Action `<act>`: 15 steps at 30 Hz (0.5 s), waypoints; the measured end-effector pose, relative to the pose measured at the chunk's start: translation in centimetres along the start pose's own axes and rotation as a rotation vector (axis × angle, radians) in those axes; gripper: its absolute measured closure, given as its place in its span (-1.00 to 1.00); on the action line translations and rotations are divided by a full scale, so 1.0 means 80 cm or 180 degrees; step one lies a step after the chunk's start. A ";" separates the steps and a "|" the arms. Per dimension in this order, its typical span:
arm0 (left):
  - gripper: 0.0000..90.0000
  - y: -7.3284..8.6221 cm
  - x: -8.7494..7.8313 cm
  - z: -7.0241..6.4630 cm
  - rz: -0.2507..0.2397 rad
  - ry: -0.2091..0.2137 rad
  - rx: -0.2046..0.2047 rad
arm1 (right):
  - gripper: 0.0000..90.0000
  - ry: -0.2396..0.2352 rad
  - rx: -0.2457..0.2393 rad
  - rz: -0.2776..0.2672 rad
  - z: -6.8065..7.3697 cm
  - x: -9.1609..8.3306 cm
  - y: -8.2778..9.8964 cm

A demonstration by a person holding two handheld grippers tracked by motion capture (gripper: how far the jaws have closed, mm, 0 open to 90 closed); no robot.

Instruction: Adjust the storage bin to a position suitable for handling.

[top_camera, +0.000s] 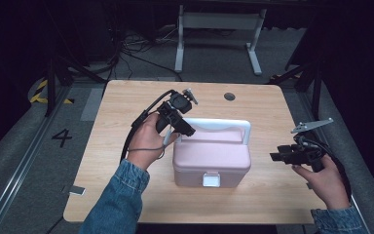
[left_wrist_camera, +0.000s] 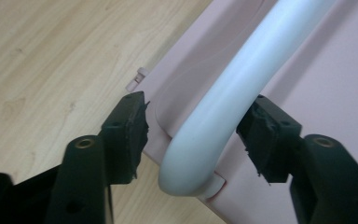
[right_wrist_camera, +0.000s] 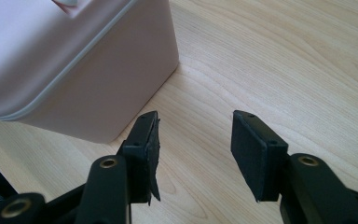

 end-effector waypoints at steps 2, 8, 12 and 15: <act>0.16 -0.003 -0.004 -0.001 -0.0067 -0.0009 0.0020 | 0.14 -0.0001 -0.0002 -0.0010 0.000 0.001 -0.001; 0.32 -0.004 -0.008 -0.002 -0.0126 -0.0129 0.0092 | 0.14 -0.0012 -0.0006 -0.0026 0.000 0.001 -0.002; 0.33 -0.003 -0.011 -0.003 -0.0156 -0.0090 0.0106 | 0.10 -0.0011 -0.0010 -0.0032 -0.001 0.002 -0.002; 0.34 -0.004 -0.013 -0.003 -0.0178 -0.0037 0.0120 | 0.09 -0.0018 -0.0021 -0.0062 -0.002 0.002 -0.004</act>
Point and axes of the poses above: each handheld gripper's, and its own axes: x roughly forward along the jaws, y roughly out of its underside, z roughly to its left, the point moved 10 cm from there along x, roughly forward along the jaws, and after that the axes turned 11 degrees about -y, right-handed, at the moved point
